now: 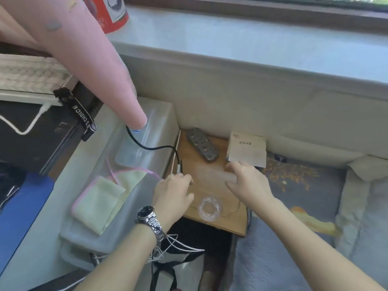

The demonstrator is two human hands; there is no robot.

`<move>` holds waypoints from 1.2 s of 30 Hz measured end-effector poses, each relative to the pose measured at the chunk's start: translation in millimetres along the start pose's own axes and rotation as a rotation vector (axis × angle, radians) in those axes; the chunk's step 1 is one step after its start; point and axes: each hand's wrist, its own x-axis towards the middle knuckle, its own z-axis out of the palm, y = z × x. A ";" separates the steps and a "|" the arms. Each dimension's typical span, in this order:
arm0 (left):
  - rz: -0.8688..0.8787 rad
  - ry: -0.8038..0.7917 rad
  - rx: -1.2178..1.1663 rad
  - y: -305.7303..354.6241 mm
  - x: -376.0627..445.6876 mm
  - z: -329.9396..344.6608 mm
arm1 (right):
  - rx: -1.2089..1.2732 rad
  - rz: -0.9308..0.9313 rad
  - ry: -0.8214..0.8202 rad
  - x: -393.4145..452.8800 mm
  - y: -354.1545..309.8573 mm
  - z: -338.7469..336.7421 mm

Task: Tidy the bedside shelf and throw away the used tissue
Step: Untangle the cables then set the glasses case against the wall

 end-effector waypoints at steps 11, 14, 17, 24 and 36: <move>-0.041 -0.094 -0.032 -15.5 140.5 41.8 | -0.062 -0.069 -0.078 131.5 8.0 60.1; -0.048 -0.124 -0.041 -22.0 171.6 55.9 | -0.105 -0.128 -0.080 139.0 11.8 81.0; -0.065 -0.172 -0.054 -28.8 194.9 69.3 | -0.123 -0.199 -0.084 141.3 13.8 96.5; -0.102 -0.248 -0.036 -41.9 219.9 88.4 | -0.161 -0.164 -0.056 156.4 15.7 103.3; -0.154 -0.208 0.018 -38.2 204.6 94.4 | -0.326 -0.160 -0.063 161.8 19.0 92.9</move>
